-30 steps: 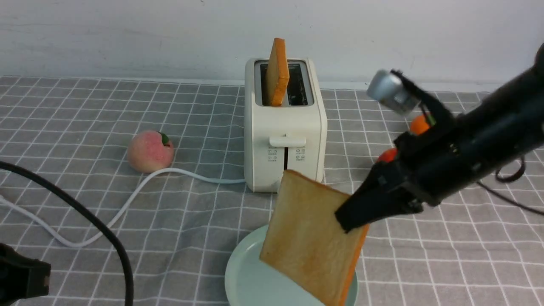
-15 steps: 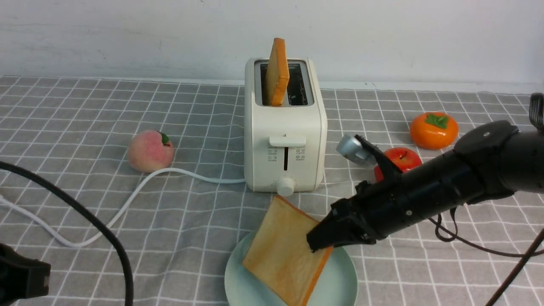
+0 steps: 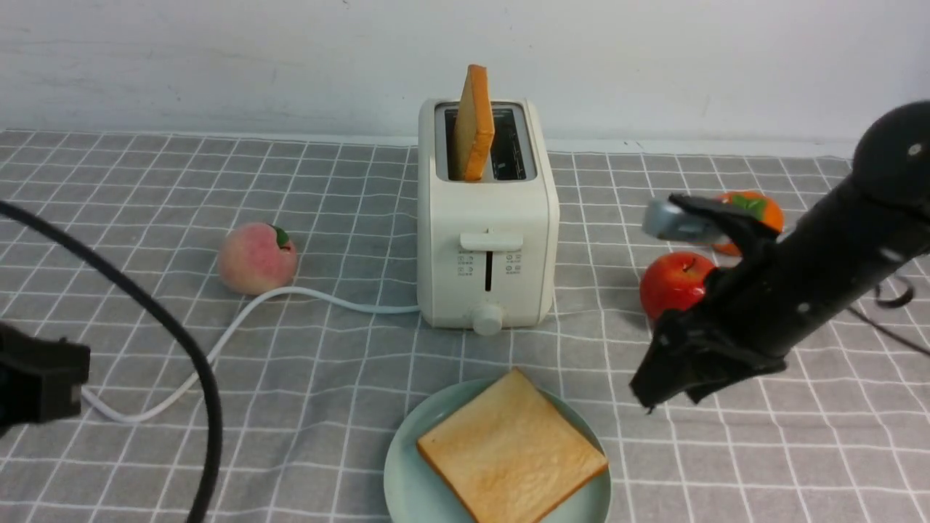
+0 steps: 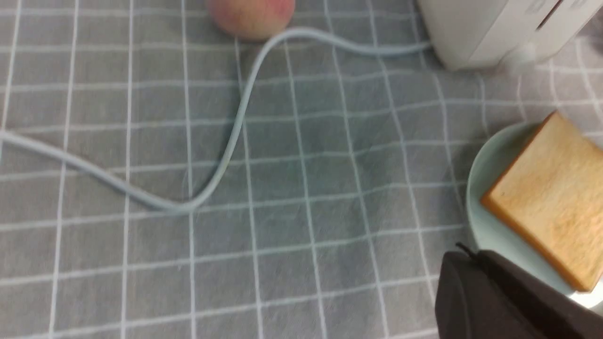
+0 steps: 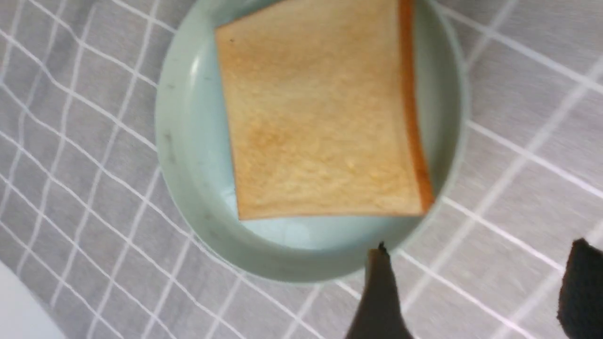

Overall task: Take toasted bread from bread machine on grey coffee table place on plate.
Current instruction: 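Place the held slice of bread on top of the slice on the plate with the right gripper, then reach for a toast slice standing in the toaster with the left gripper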

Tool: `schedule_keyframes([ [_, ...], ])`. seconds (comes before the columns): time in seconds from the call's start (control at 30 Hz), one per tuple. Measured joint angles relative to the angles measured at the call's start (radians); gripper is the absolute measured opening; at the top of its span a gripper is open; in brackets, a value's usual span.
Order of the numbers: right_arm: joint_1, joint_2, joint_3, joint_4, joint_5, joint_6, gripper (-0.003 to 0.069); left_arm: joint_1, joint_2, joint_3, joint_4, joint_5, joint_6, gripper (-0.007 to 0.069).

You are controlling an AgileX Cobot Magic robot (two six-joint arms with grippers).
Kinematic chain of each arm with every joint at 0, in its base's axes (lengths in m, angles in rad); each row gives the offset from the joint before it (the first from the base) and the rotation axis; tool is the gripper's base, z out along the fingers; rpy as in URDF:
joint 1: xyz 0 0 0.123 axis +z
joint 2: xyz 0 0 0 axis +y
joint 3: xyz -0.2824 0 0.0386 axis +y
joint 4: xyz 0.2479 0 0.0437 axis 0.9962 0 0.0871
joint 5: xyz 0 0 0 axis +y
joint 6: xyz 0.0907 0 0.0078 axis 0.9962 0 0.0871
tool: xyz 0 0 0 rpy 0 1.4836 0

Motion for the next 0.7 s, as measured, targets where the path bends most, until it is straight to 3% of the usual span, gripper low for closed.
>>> schedule_keyframes([
  [0.07, -0.001, -0.098, -0.033, -0.121, 0.062, 0.089, 0.0413, 0.0, 0.048, -0.095, -0.035, 0.016, 0.005, -0.0014],
  [0.2, -0.001, -0.297, -0.04, -0.237, 0.132, 0.203, 0.0293, -0.029, 0.153, -0.247, -0.063, 0.058, 0.007, -0.0014],
  [0.37, -0.001, -0.544, -0.017, -0.332, 0.135, 0.305, 0.0132, -0.149, 0.293, -0.401, -0.063, 0.072, -0.019, -0.0014],
  [0.47, -0.001, -0.775, 0.088, -0.361, 0.068, 0.39, 0.0019, -0.256, 0.446, -0.485, -0.019, 0.077, -0.126, -0.0014],
  [0.7, -0.001, -1.154, 0.414, -0.382, -0.052, 0.459, -0.0015, -0.408, 0.718, -0.731, 0.128, 0.134, -0.254, -0.0014],
])
